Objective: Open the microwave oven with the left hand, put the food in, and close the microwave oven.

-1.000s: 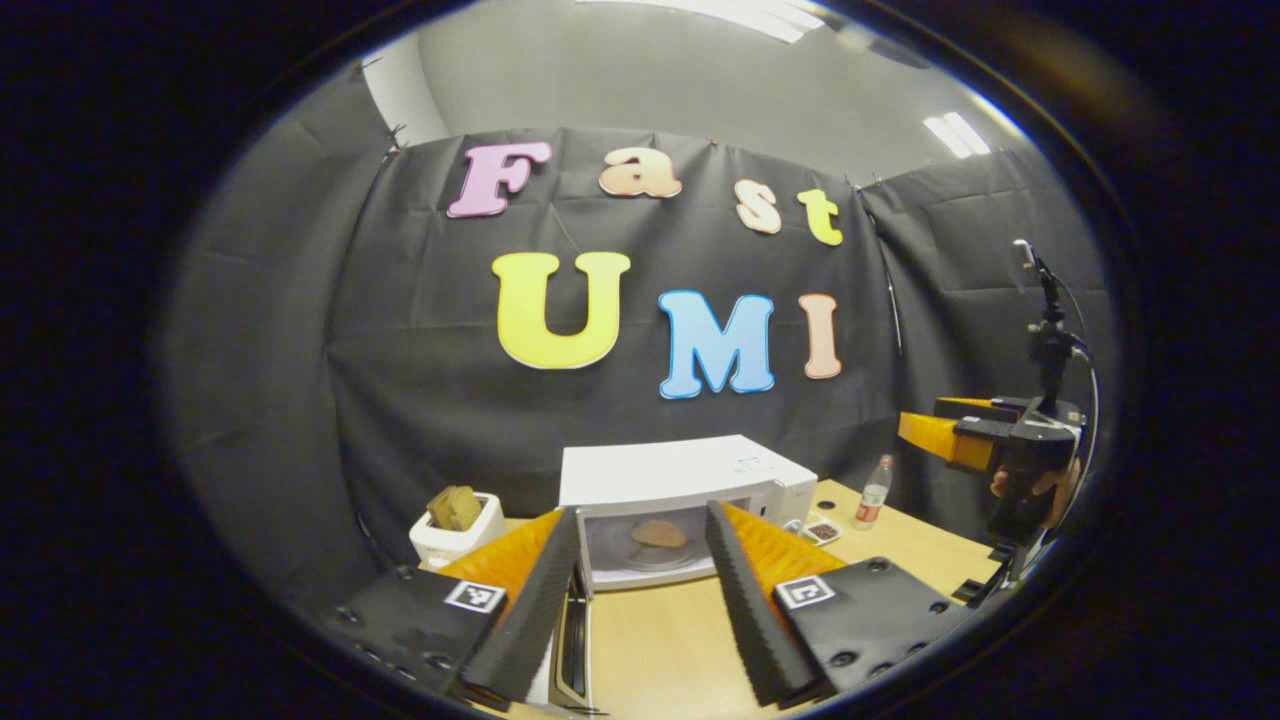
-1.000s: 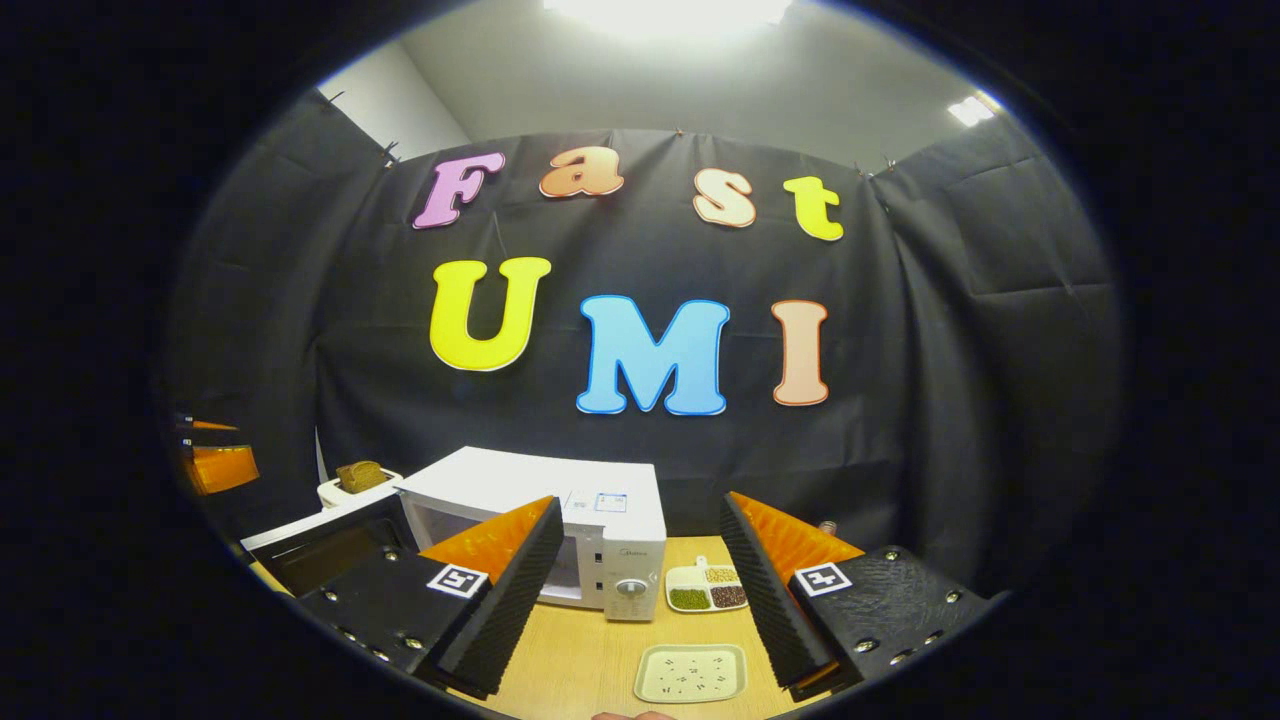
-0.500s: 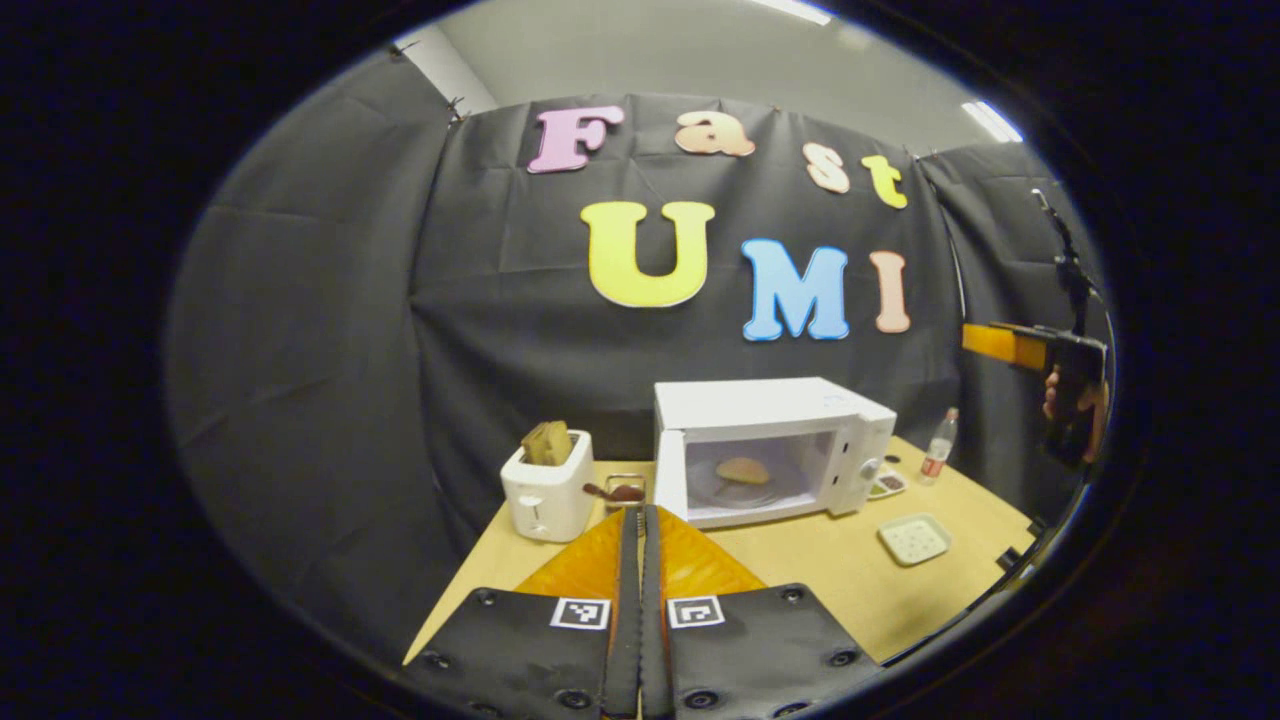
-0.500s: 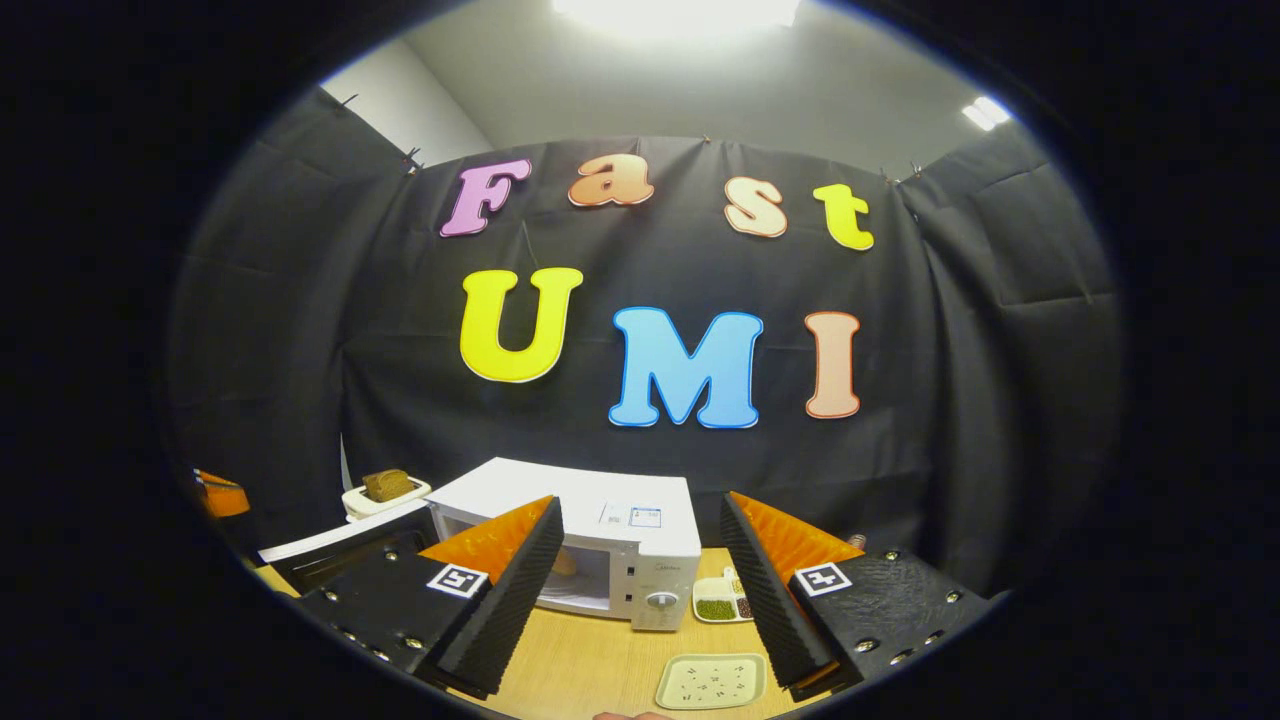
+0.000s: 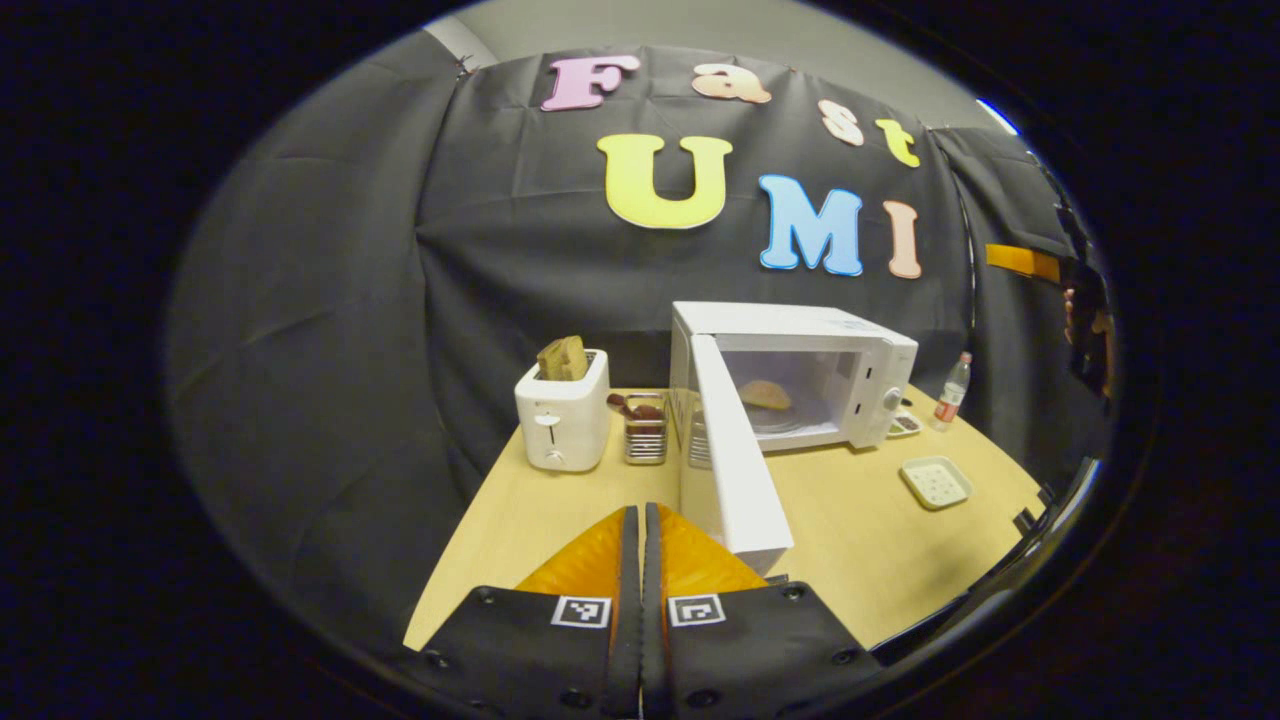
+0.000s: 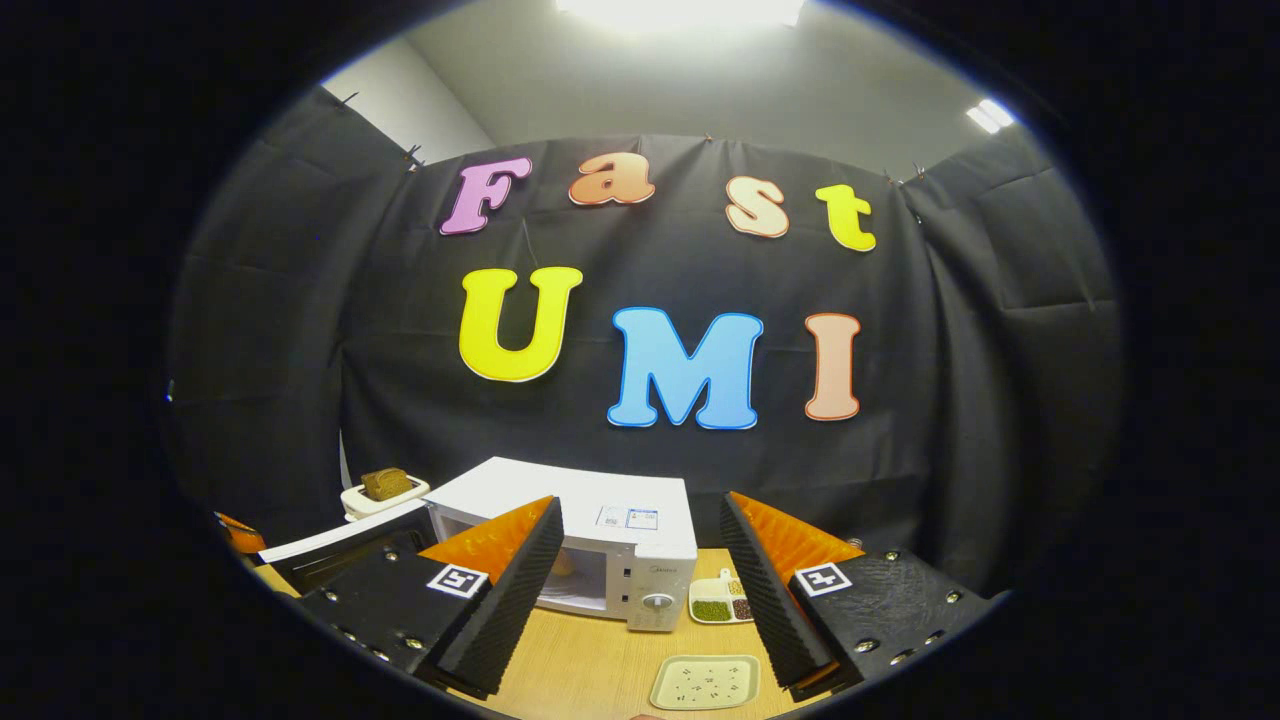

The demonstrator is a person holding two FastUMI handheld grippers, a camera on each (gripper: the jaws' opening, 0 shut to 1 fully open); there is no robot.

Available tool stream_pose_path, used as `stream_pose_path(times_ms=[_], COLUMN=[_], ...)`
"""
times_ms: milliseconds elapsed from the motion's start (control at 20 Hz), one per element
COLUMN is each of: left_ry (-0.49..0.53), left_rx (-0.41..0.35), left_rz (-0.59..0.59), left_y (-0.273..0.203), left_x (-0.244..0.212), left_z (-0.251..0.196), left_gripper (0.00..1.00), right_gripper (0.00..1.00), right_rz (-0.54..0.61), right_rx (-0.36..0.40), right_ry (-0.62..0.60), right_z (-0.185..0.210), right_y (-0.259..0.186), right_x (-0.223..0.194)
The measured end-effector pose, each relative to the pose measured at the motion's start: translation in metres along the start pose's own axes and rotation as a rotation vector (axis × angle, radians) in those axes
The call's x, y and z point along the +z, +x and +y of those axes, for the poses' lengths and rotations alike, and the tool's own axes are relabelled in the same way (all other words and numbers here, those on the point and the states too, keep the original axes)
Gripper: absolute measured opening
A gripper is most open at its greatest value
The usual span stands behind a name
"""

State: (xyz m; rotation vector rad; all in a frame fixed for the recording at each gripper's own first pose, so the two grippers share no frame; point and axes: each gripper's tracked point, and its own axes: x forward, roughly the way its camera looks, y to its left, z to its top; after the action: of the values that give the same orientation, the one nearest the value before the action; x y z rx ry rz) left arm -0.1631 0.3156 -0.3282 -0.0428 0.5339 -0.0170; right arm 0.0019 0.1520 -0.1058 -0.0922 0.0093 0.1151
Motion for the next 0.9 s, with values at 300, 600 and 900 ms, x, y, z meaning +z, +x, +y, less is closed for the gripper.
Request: stream_pose_path(times_ms=[300,600,900], left_ry=[0.005,-0.007,0.017], left_rx=[-0.045,-0.13,-0.276], left_rz=[0.032,0.065,0.069], left_y=[-0.005,-0.001,0.014], left_x=[-0.006,-0.013,-0.002], left_z=[-0.016,-0.075,-0.163], left_gripper=[0.07,0.07,0.07], right_gripper=[0.96,0.96,0.96], right_rz=[-0.043,-0.047,-0.039], right_rx=[0.009,0.046,0.047], right_ry=[0.0,0.008,-0.01], right_z=[-0.004,-0.008,-0.031], right_y=[0.011,0.02,0.018], right_x=[0.012,0.016,0.012])
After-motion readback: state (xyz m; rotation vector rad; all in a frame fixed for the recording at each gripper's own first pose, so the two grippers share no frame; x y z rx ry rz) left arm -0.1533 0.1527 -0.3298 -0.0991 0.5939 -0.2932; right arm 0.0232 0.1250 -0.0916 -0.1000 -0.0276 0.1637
